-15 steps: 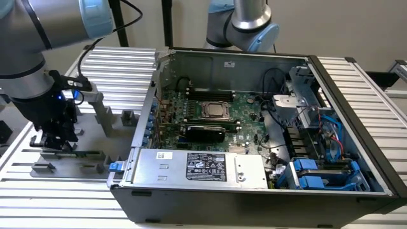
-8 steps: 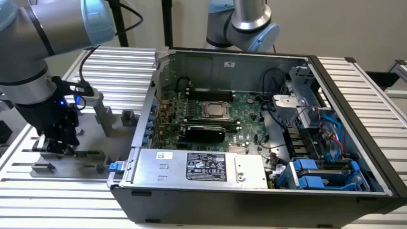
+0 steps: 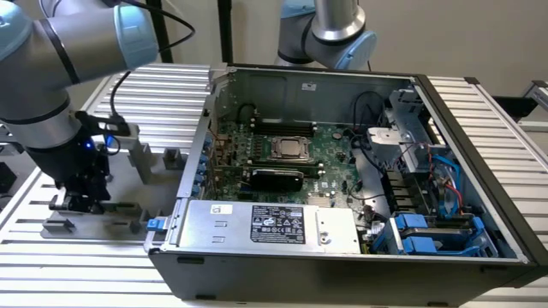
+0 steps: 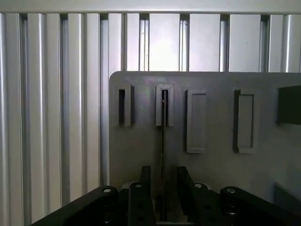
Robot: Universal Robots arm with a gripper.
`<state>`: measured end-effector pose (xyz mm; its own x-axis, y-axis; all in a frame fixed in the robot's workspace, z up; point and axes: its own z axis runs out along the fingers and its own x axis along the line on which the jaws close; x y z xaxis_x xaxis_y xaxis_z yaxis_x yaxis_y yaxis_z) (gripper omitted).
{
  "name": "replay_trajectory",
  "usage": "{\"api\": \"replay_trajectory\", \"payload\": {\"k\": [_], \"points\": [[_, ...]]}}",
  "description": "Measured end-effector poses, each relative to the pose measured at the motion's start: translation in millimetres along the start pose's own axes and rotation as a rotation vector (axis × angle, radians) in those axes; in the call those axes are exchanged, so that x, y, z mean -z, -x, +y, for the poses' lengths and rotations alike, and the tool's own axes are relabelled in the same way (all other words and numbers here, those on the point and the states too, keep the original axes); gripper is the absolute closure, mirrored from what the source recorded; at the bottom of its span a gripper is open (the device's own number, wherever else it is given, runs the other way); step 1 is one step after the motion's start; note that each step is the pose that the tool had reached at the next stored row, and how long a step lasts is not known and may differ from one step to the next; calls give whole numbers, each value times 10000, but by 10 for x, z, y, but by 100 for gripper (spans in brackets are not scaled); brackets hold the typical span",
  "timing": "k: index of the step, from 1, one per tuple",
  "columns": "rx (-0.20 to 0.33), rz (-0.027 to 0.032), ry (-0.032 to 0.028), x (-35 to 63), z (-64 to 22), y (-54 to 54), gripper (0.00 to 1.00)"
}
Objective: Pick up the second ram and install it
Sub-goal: 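Pick up the second ram and move it above second insertion slot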
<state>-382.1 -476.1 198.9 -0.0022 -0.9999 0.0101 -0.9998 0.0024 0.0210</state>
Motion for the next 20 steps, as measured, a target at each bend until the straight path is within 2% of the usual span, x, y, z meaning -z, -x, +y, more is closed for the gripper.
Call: {"api": "replay_trajectory", "payload": {"k": [4,17,18,20], "points": [[0,-38,1,-15,-6,1,0],[1,-39,30,-21,-6,42,0],[1,-39,33,-21,-6,41,100],[1,-39,35,-21,-7,41,100]]}}
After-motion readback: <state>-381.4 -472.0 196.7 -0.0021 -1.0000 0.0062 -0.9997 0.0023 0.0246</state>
